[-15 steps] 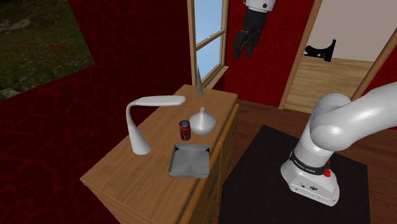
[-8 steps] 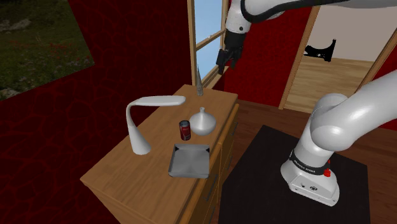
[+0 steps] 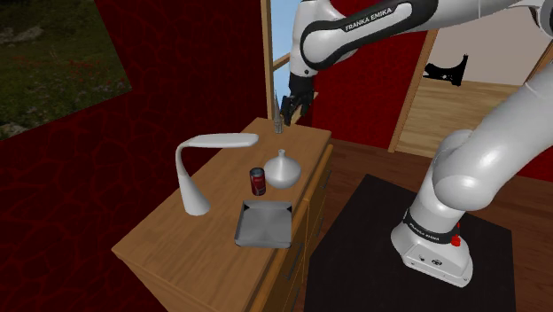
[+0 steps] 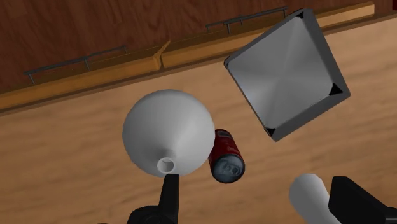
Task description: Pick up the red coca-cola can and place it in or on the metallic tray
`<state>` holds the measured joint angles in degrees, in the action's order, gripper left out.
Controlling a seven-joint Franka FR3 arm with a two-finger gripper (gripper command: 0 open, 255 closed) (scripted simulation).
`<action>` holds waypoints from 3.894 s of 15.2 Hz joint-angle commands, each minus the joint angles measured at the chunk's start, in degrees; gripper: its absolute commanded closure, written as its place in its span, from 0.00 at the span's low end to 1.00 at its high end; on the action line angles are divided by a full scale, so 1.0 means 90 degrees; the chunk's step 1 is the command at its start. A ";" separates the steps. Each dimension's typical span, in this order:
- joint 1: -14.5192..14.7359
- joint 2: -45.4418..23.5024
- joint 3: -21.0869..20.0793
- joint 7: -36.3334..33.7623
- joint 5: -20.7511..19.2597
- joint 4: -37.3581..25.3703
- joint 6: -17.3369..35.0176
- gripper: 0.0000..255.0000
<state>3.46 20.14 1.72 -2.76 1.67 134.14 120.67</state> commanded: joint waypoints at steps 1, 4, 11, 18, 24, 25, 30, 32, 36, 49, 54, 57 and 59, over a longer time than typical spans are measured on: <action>0.0024 -0.0467 -0.0016 0.0017 0.0007 -0.0105 0.0307 0.00; 0.0062 -0.1162 -0.0048 0.0023 0.0013 -0.0304 0.0713 0.00; 0.0139 -0.2842 -0.0119 0.0021 -0.0003 -0.1031 0.1454 0.00; 0.0216 -0.4560 -0.0168 -0.0006 -0.0064 -0.2119 0.1872 0.00; 0.0285 -0.5942 -0.0187 -0.0032 -0.0127 -0.3244 0.1960 0.00; 0.0286 -0.6004 -0.0187 -0.0031 -0.0126 -0.3249 0.2018 0.00; 0.0286 -0.6328 -0.0188 -0.0030 -0.0124 -0.3291 0.2299 0.00; 0.0286 -0.6433 -0.0189 -0.0030 -0.0124 -0.3311 0.2385 0.00; 0.0286 -0.6434 -0.0189 -0.0030 -0.0124 -0.3312 0.2384 0.00; 0.0286 -0.6434 -0.0189 -0.0030 -0.0124 -0.3312 0.2384 1.00; 0.0287 -0.6105 -0.0187 -0.0032 -0.0126 -0.3259 0.2108 1.00; 0.0288 -0.5916 -0.0186 -0.0034 -0.0127 -0.3244 0.1935 1.00; 0.0288 -0.5794 -0.0185 -0.0035 -0.0128 -0.3241 0.1816 1.00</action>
<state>5.96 -32.72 0.07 -2.95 0.54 104.86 137.59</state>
